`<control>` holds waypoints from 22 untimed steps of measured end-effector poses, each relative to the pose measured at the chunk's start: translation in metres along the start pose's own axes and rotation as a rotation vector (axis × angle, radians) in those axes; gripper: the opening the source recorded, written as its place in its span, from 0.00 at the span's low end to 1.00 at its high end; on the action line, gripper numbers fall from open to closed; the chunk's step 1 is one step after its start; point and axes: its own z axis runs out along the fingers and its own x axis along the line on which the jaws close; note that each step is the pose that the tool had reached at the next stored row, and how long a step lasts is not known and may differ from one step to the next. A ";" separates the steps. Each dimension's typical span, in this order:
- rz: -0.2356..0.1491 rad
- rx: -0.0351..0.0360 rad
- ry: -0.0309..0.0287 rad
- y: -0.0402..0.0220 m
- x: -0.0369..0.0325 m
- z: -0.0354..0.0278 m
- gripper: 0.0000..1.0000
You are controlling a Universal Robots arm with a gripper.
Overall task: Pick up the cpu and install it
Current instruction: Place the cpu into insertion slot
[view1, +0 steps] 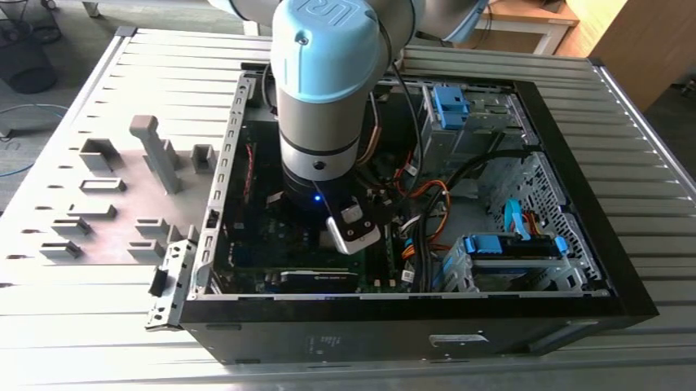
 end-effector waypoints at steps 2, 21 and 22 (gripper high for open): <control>0.000 0.0001 0.0001 0.0000 -0.0001 -0.0002 0.11; 0.000 0.0059 0.0008 0.0003 -0.0163 -0.0015 0.11; 0.000 0.0071 0.0007 0.0002 -0.0162 -0.0008 0.11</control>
